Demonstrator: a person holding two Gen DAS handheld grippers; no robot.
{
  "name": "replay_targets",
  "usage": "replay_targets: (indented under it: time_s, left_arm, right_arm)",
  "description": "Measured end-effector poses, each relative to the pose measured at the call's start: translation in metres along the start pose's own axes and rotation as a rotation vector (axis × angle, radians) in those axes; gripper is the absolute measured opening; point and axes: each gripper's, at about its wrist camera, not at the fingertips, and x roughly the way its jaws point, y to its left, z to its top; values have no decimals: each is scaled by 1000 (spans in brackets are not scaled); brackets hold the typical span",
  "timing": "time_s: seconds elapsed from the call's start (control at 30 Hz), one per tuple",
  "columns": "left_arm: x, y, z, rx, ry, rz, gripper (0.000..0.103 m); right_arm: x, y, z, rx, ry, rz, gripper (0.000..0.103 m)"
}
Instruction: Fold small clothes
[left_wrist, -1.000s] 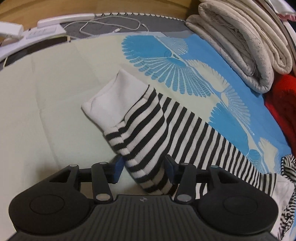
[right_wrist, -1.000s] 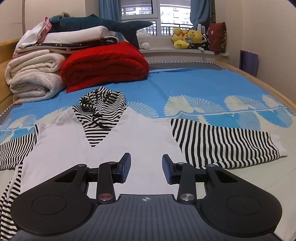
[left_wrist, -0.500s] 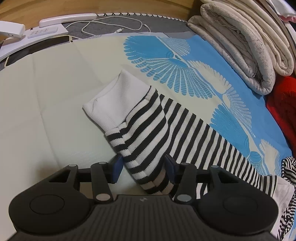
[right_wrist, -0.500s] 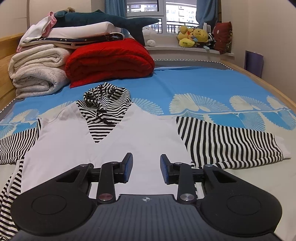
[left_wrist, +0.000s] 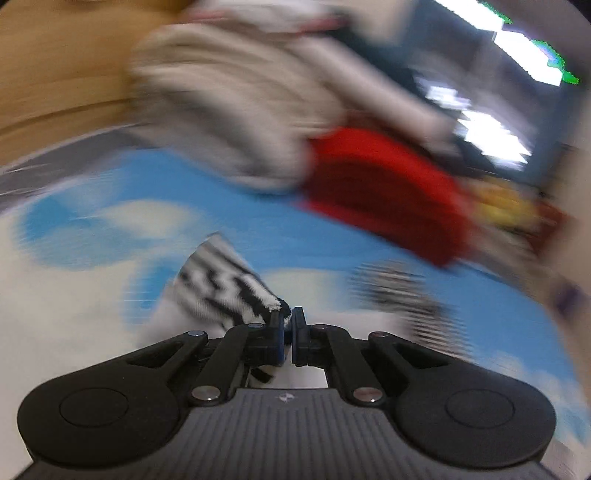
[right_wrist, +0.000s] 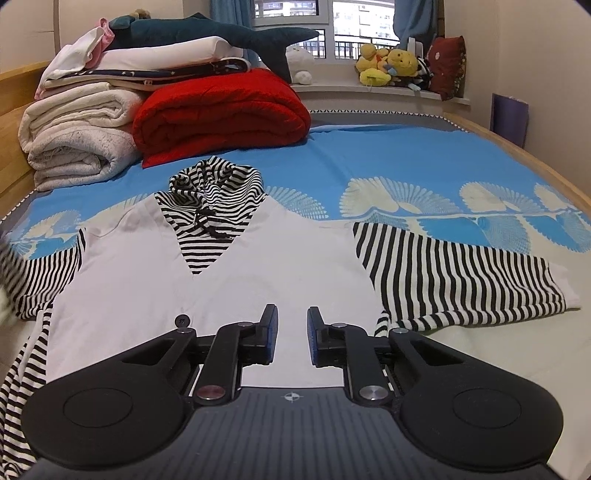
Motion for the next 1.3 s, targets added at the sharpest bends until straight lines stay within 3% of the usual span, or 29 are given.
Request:
replay_targets:
  time_s: [0.07, 0.1, 0.13, 0.17, 0.2, 0.27, 0.4, 0.5, 0.63, 0.73, 0.93, 1.1, 1.2, 1.23, 1.27, 1.3]
  left_arm:
    - [-4, -53, -7, 53, 89, -254, 11]
    - [-5, -74, -11, 77, 149, -385, 27]
    - [-8, -87, -14, 96, 159, -451, 34]
    - [-12, -94, -16, 111, 136, -450, 37]
    - [-14, -95, -16, 118, 114, -414, 42]
    - [-6, -87, -17, 102, 132, -327, 42]
    - [24, -64, -25, 122, 271, -31, 42]
    - [37, -57, -29, 173, 325, 85, 42]
    - [40, -57, -27, 175, 329, 88, 42]
    - [38, -54, -31, 173, 335, 89, 43]
    - [51, -67, -34, 158, 376, 105, 44]
    - [56, -72, -30, 124, 367, 90, 44]
    - [57, -69, -25, 109, 362, 81, 45]
    - [57, -67, -22, 103, 362, 82, 45]
    - [58, -64, -20, 97, 362, 85, 45]
    - [58, -60, -19, 90, 361, 90, 45]
  right_arm:
    - [-2, 1, 1, 12, 6, 12, 18]
    - [-3, 3, 2, 15, 8, 20, 18]
    - [-5, 4, 3, 17, 7, 28, 18]
    - [-7, 5, 5, 20, 5, 36, 18]
    - [-8, 6, 7, 23, 2, 44, 18]
    - [-9, 6, 10, 28, -2, 57, 19]
    - [6, 0, 21, 88, 22, 81, 19]
    - [27, -1, 30, 138, 54, 110, 20]
    - [64, 10, 42, 208, 129, 179, 37]
    - [90, 36, 52, 160, 167, 214, 48]
    - [133, 108, 60, -149, 141, 208, 53]
    - [171, 140, 45, -320, 199, 154, 54]
    - [180, 149, 37, -404, 215, 121, 48]
    - [181, 151, 34, -428, 206, 101, 27]
    - [182, 149, 34, -427, 196, 83, 14]
    - [180, 145, 38, -390, 182, 69, 12]
